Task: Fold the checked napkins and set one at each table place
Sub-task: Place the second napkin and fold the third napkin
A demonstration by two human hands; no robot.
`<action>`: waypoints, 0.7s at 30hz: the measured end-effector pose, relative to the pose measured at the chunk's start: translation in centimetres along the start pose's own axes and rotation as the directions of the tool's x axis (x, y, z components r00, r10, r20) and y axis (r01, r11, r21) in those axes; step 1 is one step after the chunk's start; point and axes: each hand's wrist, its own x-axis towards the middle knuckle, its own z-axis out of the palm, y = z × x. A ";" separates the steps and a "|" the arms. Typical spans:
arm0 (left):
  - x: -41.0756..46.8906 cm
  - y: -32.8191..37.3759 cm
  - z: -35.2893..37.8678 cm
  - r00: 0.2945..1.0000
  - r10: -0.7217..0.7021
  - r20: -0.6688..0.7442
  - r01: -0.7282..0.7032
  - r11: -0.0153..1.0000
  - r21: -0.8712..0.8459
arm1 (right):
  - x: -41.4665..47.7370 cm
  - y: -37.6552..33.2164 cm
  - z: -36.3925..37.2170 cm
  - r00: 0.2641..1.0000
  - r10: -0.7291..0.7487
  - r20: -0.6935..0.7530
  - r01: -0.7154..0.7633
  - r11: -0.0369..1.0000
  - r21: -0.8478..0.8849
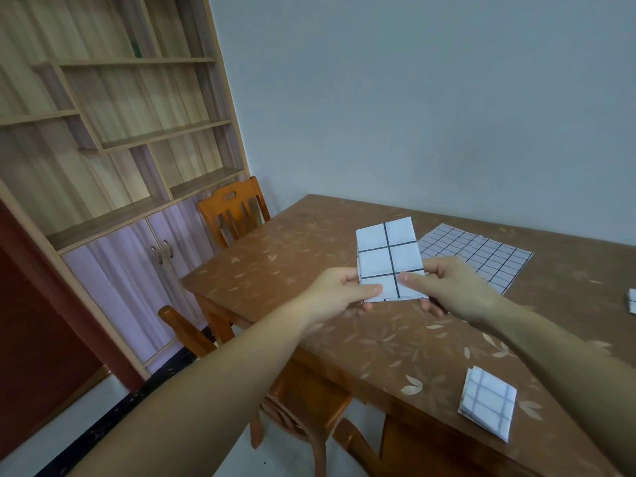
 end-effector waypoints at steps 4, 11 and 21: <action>-0.5 -0.5 -2.6 0.999 0.010 0.036 -0.013 0.994 0.109 | 1.1 -0.5 2.0 0.998 0.042 0.047 -0.042 0.999 -0.003; -1.7 -2.6 -11.0 0.997 -0.017 0.077 0.003 0.983 0.182 | 6.0 -1.6 8.6 0.986 0.118 -0.114 -0.099 0.982 0.161; -0.9 -8.5 -25.4 0.998 -0.048 -0.031 0.050 0.995 0.086 | 11.3 -3.9 23.5 0.948 0.229 -0.220 -0.171 0.952 0.253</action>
